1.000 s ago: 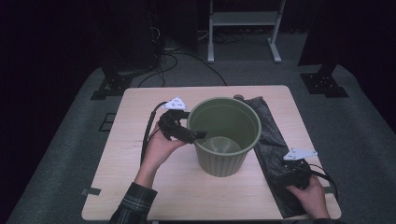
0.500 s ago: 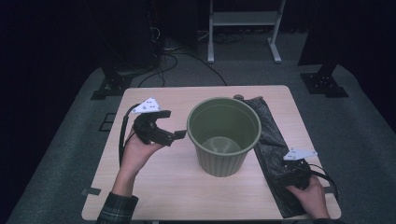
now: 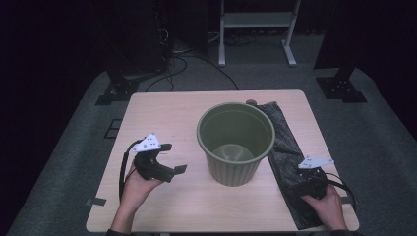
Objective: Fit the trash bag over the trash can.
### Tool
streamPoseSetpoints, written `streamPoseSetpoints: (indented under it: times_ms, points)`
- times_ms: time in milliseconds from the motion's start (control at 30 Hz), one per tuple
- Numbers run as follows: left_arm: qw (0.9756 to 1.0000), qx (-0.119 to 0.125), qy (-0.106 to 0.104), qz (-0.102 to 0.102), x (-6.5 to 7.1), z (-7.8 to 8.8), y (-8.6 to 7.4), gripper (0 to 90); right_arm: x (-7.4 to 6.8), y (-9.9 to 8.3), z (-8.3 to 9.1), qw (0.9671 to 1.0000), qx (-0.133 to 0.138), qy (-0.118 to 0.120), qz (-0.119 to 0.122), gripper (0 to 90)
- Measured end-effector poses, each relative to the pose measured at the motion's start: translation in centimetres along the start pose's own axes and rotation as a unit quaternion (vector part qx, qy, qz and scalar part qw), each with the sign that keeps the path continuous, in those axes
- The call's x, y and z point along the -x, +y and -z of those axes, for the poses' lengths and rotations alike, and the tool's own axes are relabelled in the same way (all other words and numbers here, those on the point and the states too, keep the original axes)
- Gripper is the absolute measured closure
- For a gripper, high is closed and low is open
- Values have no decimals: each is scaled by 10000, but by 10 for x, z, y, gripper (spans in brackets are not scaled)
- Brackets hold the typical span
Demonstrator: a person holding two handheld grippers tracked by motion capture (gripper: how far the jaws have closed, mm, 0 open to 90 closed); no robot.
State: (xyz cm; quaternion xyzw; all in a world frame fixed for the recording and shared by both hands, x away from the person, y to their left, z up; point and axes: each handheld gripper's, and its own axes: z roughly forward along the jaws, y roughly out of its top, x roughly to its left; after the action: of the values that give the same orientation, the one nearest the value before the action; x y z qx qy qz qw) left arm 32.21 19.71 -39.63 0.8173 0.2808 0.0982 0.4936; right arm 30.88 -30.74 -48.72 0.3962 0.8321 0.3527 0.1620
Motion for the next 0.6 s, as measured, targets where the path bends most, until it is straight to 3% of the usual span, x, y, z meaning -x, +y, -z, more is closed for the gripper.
streamPoseSetpoints:
  times_ms: [267,400,567,600]
  points:
    - [9998,-169,49,-77,4,-6,-36,0,3,7,7,9996,227,-148,-105,0]
    - [9987,-420,207,-191,4,-11,-59,0,6,17,2,9993,161,-310,-104,0]
    - [9983,-509,251,-102,1,-13,-70,0,8,22,-8,9993,70,-340,-105,0]
    - [9979,-569,286,-129,1,-14,-72,0,10,22,-12,9990,-70,-407,-139,0]
